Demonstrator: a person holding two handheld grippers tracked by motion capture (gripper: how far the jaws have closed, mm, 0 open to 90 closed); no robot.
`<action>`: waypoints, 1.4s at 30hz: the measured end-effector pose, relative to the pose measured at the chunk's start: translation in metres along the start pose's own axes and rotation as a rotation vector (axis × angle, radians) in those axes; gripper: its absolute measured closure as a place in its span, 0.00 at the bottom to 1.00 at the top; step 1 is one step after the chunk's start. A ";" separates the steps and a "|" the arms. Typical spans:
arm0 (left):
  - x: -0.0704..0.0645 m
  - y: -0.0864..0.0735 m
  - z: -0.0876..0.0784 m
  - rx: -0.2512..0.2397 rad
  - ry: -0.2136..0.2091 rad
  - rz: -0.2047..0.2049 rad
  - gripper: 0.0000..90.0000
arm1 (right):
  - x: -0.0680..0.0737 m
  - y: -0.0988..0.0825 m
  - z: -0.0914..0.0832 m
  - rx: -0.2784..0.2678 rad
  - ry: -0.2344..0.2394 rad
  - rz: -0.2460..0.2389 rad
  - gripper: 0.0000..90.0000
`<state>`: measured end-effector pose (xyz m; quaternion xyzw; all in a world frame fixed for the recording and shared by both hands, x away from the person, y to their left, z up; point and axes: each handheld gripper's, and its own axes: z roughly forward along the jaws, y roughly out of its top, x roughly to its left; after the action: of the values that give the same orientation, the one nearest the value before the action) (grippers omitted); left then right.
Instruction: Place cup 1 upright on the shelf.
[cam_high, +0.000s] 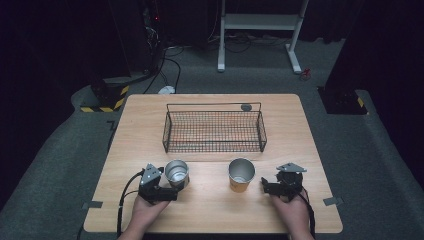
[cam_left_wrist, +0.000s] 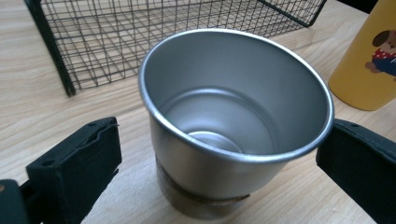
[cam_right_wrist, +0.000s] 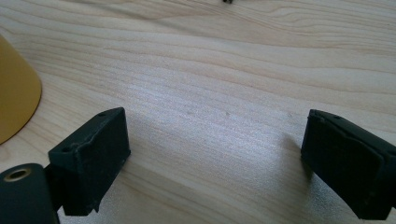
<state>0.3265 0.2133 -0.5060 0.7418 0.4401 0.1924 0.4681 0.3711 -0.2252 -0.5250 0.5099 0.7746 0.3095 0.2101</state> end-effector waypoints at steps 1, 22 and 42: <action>0.000 0.000 0.001 -0.002 0.001 0.001 0.02 | 0.000 0.000 0.000 0.000 0.000 -0.002 0.08; -0.004 0.006 0.014 -0.001 -0.002 0.023 0.03 | 0.000 0.000 0.000 0.000 0.000 0.000 0.08; -0.003 0.001 0.010 -0.085 0.006 0.017 0.10 | 0.000 0.000 0.000 0.000 -0.002 0.001 0.08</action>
<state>0.3320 0.2055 -0.5098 0.7243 0.4268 0.2169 0.4962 0.3709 -0.2251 -0.5250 0.5105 0.7742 0.3093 0.2107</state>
